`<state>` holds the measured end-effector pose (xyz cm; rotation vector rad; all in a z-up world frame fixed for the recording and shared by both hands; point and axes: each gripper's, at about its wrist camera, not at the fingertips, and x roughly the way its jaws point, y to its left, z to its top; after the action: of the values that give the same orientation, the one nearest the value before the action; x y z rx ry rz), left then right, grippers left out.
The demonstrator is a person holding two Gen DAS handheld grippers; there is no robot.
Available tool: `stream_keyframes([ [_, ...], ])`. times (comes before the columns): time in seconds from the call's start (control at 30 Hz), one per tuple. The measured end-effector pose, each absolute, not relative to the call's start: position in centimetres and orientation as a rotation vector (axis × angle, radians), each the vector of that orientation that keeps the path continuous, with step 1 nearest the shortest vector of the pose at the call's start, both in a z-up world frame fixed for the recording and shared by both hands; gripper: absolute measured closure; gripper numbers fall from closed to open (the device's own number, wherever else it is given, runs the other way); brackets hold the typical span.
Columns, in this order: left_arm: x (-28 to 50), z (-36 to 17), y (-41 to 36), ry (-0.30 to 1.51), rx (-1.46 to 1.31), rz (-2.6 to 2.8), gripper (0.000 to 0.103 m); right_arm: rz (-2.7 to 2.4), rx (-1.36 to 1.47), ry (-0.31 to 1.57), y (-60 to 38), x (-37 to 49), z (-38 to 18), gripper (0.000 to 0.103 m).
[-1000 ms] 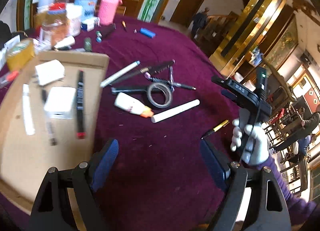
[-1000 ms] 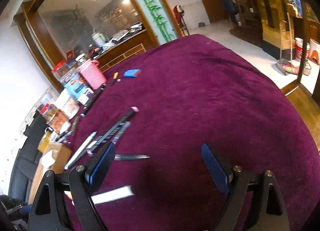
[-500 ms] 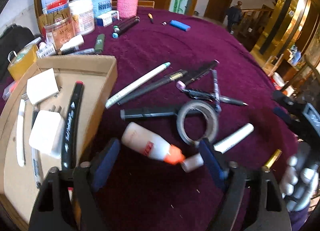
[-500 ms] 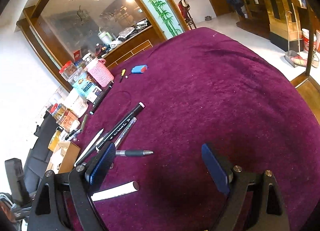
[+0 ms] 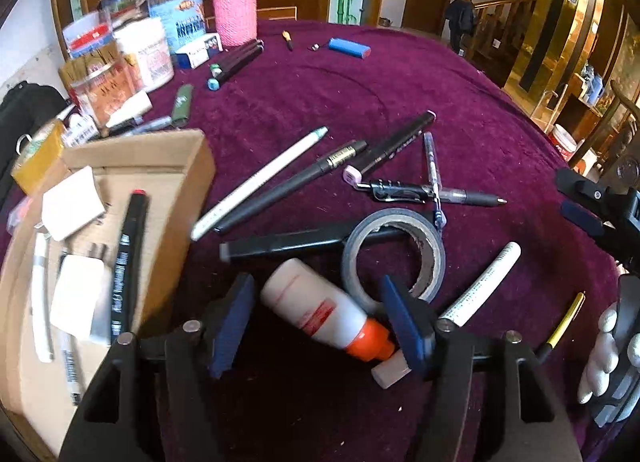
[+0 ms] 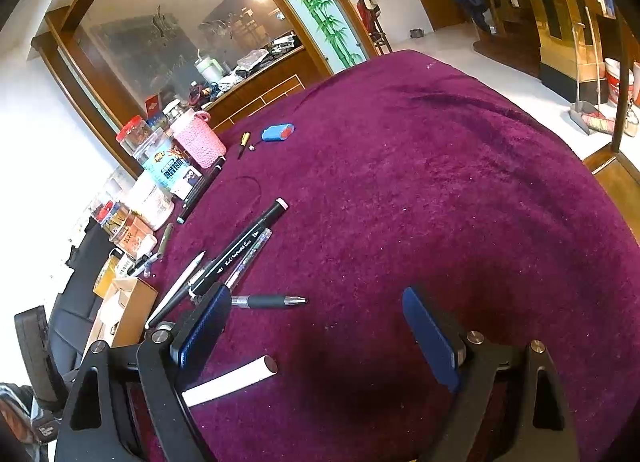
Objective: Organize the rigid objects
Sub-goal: 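Grasp the white glue bottle with orange cap using the left tool, then lift the glue bottle with the left tool while the right tool grasps the black tape roll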
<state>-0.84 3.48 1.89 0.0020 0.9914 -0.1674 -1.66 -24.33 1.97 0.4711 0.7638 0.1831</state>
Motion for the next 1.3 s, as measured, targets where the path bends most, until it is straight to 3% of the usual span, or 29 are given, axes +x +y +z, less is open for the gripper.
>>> stream_keyframes([
  [0.07,-0.8,1.6,3.6,0.999,-0.036,-0.212,0.075,0.176,0.46,0.771,-24.2,-1.5,1.8,0.013],
  [0.4,-7.7,7.4,7.6,0.867,-0.174,-0.333,0.078,0.146,0.43,0.794,-24.0,-1.2,1.3,0.013],
  [0.53,-10.9,9.4,10.9,0.801,-0.266,-0.368,0.09,0.137,0.429,0.792,-24.1,-1.2,1.2,0.013],
  [0.8,-15.4,11.2,15.5,0.733,-0.233,-0.353,0.087,0.313,0.292,0.806,-18.2,-2.6,4.9,0.012],
  [0.87,-15.7,10.4,14.7,0.757,-0.18,-0.362,0.065,0.374,0.274,0.847,-16.2,-2.2,5.1,0.012],
  [0.93,-16.0,9.6,13.7,0.775,-0.158,-0.39,0.062,0.415,0.255,0.905,-14.0,-1.3,4.6,0.012],
  [0.97,-16.1,9.3,13.2,0.788,-0.152,-0.412,0.062,0.418,0.243,0.926,-13.0,-1.0,4.3,0.015],
  [1.07,-16.3,8.4,11.9,0.813,-0.129,-0.45,0.061,0.427,0.224,0.996,-10.5,0.1,3.1,0.035],
  [1.17,-15.9,7.3,10.9,0.851,-0.096,-0.45,0.06,0.42,0.222,1.048,-8.7,0.7,1.7,0.042],
  [1.23,-15.0,6.2,9.8,0.882,-0.055,-0.418,0.059,0.39,0.207,1.063,-8.1,1.1,0.9,0.053],
  [1.3,-14.1,5.1,8.4,0.905,0.003,-0.38,0.059,0.373,0.192,1.048,-8.0,1.3,0.9,0.087],
])
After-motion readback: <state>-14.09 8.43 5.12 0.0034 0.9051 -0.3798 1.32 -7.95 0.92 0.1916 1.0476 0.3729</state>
